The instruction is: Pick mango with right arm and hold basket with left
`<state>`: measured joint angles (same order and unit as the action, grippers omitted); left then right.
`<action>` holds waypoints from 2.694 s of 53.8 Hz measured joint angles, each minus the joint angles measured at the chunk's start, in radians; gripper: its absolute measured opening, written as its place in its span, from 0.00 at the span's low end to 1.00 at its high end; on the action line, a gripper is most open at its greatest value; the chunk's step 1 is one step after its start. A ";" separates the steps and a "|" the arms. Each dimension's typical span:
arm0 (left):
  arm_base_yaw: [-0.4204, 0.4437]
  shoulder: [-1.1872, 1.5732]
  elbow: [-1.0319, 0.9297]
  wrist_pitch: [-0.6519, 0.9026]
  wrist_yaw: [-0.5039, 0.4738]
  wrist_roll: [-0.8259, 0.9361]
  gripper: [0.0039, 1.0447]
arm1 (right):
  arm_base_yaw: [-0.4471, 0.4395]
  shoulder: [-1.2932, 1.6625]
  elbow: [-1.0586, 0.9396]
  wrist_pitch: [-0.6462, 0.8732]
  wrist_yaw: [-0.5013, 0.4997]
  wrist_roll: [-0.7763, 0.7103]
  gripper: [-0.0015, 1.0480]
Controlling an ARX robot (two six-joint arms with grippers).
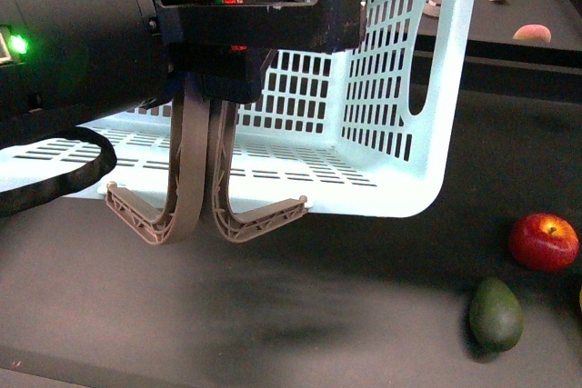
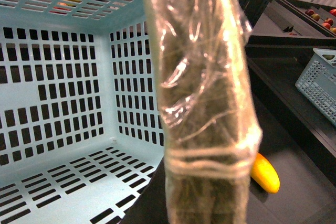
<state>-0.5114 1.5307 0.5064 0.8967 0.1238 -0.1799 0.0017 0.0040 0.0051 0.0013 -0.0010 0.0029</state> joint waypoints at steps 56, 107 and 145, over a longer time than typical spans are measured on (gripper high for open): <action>0.000 0.000 0.000 0.000 0.000 0.001 0.07 | -0.224 1.082 0.128 0.578 -0.102 -0.110 0.92; 0.000 0.000 0.000 0.000 0.000 0.000 0.07 | -0.459 2.163 0.480 0.869 -0.128 -0.255 0.92; 0.000 0.000 0.000 0.000 0.000 0.000 0.07 | -0.514 2.491 0.666 0.860 -0.089 -0.340 0.92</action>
<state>-0.5114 1.5303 0.5060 0.8967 0.1238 -0.1795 -0.5121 2.4947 0.6716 0.8616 -0.0898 -0.3370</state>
